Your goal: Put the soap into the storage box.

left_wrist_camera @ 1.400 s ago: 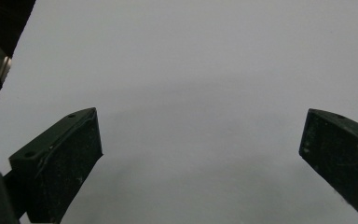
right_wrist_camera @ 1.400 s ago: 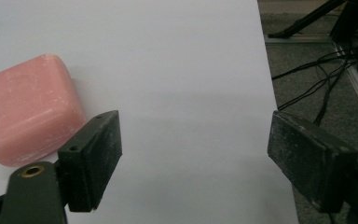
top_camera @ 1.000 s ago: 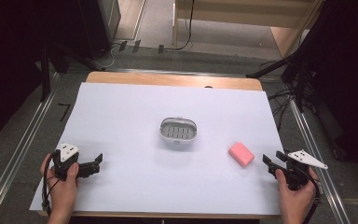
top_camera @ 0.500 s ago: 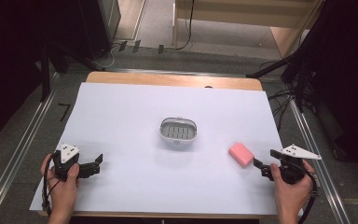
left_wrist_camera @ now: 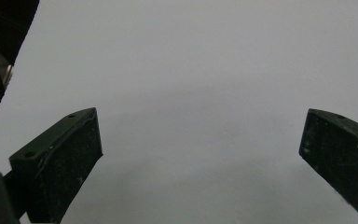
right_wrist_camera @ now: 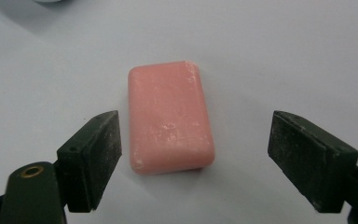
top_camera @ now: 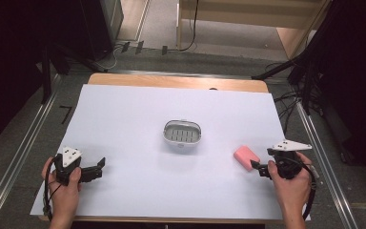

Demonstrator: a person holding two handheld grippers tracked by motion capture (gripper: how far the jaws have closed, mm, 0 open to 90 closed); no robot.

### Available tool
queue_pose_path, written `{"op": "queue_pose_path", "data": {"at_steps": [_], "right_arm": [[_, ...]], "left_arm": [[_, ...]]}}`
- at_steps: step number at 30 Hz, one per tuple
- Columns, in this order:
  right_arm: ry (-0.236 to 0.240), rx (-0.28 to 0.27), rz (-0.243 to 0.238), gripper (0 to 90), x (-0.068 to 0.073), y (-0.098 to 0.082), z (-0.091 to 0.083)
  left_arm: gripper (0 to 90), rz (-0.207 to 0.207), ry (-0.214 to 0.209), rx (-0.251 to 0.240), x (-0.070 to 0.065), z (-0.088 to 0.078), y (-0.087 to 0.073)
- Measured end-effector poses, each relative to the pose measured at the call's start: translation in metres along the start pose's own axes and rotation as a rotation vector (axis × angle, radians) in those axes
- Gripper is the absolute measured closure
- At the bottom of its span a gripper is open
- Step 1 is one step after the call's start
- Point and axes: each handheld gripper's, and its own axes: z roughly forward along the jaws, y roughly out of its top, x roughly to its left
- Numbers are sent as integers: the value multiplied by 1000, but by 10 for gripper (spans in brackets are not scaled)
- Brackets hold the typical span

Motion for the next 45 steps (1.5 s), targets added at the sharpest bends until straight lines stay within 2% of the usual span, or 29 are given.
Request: {"op": "queue_pose_path", "data": {"at_steps": [4,11,17,25,33,45], "right_arm": [[7,44,-34,179,5,8,5],[22,104,-53,185,8,14,16],[26,151,-68,202,11,17,27],[22,202,-63,232,14,21,37],[18,236,-54,289,13,23,46],[15,247,-49,354,14,23,51]], "left_arm": [[0,0,0,0,0,0,0],[0,1,0,0,0,0,0],[0,3,0,0,0,0,0],[0,4,0,1,0,0,0],[0,4,0,1,0,0,0],[0,6,1,1,0,0,0]]}}
